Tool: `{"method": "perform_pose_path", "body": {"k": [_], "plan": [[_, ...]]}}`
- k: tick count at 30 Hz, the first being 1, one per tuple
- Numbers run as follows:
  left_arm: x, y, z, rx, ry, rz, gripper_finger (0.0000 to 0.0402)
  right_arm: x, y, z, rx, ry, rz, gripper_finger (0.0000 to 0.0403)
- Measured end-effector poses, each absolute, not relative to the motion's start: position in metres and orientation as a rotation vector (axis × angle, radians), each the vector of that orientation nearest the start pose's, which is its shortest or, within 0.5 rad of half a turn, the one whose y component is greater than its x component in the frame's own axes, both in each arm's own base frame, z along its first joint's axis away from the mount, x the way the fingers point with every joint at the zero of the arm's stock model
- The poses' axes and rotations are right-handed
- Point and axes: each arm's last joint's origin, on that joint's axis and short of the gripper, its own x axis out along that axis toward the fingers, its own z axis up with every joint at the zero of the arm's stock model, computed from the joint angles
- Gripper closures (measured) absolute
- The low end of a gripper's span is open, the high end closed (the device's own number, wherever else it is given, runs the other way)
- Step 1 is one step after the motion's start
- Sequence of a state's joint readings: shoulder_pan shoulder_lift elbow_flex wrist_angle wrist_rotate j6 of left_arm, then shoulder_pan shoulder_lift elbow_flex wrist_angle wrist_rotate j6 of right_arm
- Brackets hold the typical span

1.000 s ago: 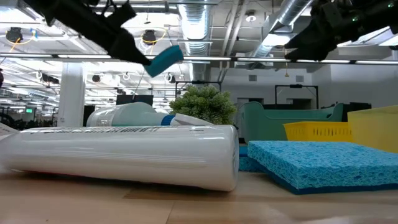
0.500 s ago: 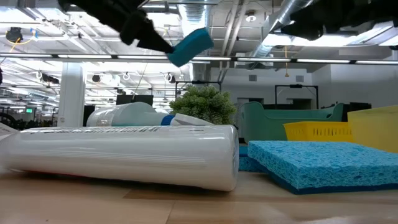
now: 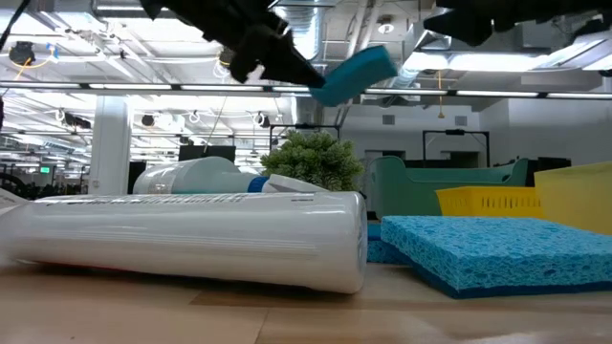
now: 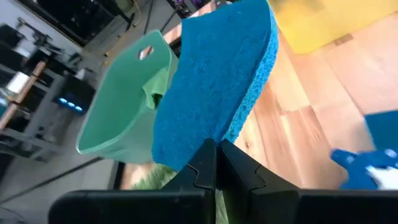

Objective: Pick & Place Kitchen Items
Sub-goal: Put the blue sponge into the top yellow bin

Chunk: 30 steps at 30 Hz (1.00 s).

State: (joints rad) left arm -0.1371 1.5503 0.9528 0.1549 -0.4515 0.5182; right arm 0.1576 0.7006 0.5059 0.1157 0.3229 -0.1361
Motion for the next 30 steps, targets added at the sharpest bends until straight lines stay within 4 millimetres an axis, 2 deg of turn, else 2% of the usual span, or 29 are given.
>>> {"method": "perform_pose_path", "body": {"k": [4,9,12,18,23,30], "plan": [[0.35,-0.042,0.235,0.704,0.529,0.247,0.04,0.163,0.018,0.28,-0.077,0.1,-0.219,0.0076],[0.365,-0.051,0.229,0.874,0.607,0.432,0.0399,0.162,0.016,0.287,0.093,0.127,-0.258,0.0076],[0.371,-0.056,0.224,0.949,0.633,0.479,0.04,0.161,0.015,0.287,0.195,0.151,-0.274,0.0076],[0.378,-0.056,0.23,0.95,0.576,0.6,0.04,0.16,0.014,0.283,0.323,0.165,-0.321,0.0076],[0.378,-0.055,0.24,0.842,0.489,0.689,0.0399,0.16,0.01,0.282,0.385,0.156,-0.362,0.0079],[0.379,-0.056,0.245,0.789,0.429,0.691,0.0399,0.174,0.001,0.272,0.438,0.205,-0.413,0.0112]]}}
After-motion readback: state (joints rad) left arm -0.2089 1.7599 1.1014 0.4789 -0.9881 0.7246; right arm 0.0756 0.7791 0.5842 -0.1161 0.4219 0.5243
